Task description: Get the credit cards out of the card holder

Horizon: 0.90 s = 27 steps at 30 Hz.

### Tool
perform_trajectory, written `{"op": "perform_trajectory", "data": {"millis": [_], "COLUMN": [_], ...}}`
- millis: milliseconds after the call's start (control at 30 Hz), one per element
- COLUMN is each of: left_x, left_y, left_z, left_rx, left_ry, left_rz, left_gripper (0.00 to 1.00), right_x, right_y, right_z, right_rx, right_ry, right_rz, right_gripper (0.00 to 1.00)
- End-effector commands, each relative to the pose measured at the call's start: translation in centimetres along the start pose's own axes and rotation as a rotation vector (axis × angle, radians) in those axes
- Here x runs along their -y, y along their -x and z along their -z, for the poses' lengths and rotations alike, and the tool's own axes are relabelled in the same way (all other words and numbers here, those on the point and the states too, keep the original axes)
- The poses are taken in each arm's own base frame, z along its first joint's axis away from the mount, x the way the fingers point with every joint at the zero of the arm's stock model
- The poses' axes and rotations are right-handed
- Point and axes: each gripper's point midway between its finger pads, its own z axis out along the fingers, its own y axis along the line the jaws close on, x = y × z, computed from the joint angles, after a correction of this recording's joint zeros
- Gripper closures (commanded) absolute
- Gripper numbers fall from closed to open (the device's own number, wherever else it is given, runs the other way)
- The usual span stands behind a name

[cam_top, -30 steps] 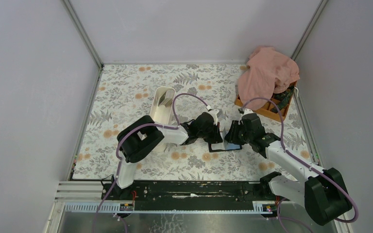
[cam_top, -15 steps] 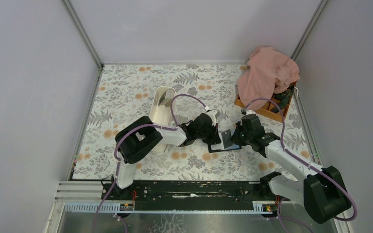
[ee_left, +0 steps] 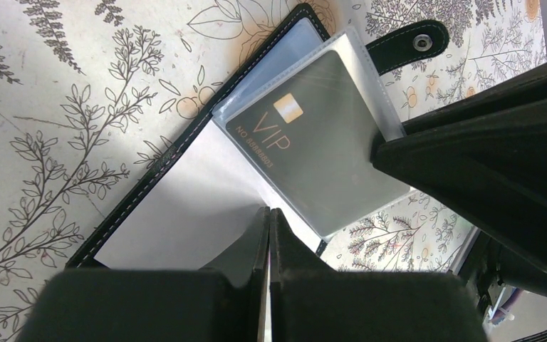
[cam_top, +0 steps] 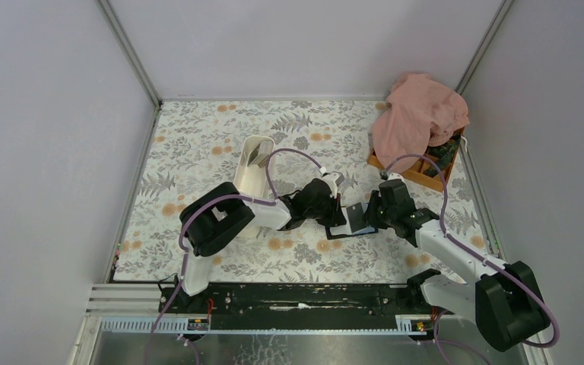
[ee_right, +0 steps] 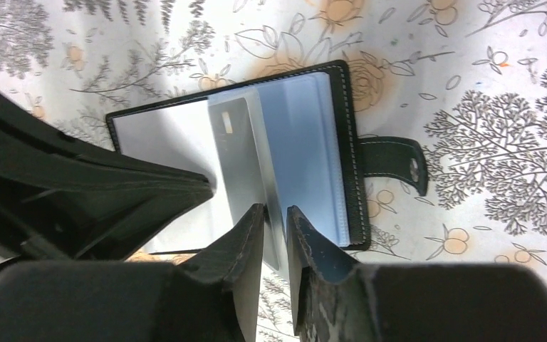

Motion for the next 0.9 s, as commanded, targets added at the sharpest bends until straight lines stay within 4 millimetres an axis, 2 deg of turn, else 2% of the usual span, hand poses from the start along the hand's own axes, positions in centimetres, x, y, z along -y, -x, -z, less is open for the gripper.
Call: {"op": "perform_trajectory", "data": {"millis": [0, 100, 267, 600, 867], "left_x": [0.4, 0.3, 0.1, 0.2, 0.5], "left_y": [0.1, 0.1, 0.0, -0.2, 0.3], "left_z": [0.6, 0.6, 0.5, 0.4, 0.3], "left_rx": [0.012, 0.011, 0.008, 0.005, 0.014], "left_ry": [-0.009, -0.007, -0.005, -0.018, -0.024], "left_rz": [-0.007, -0.005, -0.005, 0.001, 0.006], "left_gripper": [1.00, 1.00, 1.00, 1.00, 1.00], "right_x": [1.5, 1.9, 1.6, 0.8, 1.8], "right_y": [0.7, 0.5, -0.1, 1.4, -1.4], "right_z": [-0.1, -0.3, -0.9, 0.3, -2.1], "right_rx": [0.019, 0.012, -0.017, 0.039, -0.086], "right_ry": [-0.087, -0.109, -0.086, -0.059, -0.096], "right_rz": [0.009, 0.012, 0.013, 0.022, 0.012], "right_gripper": [0.75, 0.77, 0.99, 1.00, 1.00]}}
